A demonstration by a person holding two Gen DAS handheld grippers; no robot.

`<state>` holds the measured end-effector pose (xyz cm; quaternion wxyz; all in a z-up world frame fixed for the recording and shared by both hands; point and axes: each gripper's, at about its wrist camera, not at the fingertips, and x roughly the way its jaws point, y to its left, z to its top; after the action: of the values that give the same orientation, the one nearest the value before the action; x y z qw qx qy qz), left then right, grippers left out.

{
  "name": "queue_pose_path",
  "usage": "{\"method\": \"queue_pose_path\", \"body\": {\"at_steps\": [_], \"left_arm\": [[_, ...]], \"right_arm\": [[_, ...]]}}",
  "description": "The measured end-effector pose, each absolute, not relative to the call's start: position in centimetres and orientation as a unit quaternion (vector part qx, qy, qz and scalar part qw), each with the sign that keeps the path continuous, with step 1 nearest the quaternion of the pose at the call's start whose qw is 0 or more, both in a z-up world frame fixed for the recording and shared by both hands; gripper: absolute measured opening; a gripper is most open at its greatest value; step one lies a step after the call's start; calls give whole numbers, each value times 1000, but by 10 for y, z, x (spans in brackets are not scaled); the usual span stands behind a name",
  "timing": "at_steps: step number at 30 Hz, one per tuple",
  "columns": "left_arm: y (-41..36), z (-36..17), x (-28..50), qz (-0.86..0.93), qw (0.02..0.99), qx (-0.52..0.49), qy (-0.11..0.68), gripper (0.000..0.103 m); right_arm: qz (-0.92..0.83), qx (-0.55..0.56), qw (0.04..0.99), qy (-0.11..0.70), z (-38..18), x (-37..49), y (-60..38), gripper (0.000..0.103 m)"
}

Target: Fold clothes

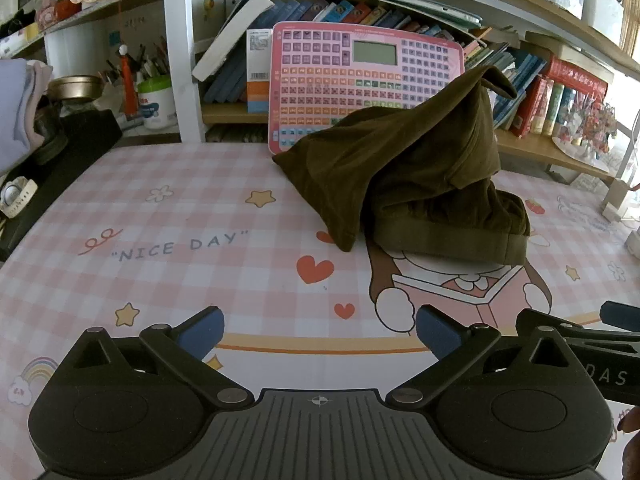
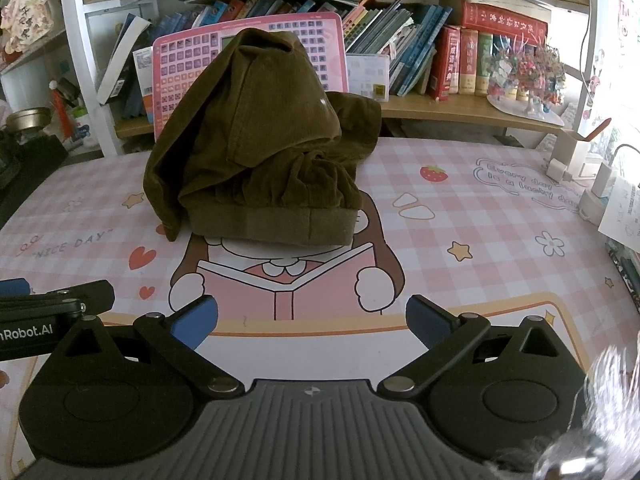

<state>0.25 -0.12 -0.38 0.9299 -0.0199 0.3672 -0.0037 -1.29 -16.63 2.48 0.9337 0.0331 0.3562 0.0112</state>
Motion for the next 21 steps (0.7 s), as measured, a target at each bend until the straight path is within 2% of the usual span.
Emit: {"method": "queue_pose_path", "body": {"at_steps": [21], "left_arm": [[1, -2, 4, -3, 929, -19, 370, 103]], "right_arm": [[11, 33, 933, 359, 25, -13, -166, 101]]}}
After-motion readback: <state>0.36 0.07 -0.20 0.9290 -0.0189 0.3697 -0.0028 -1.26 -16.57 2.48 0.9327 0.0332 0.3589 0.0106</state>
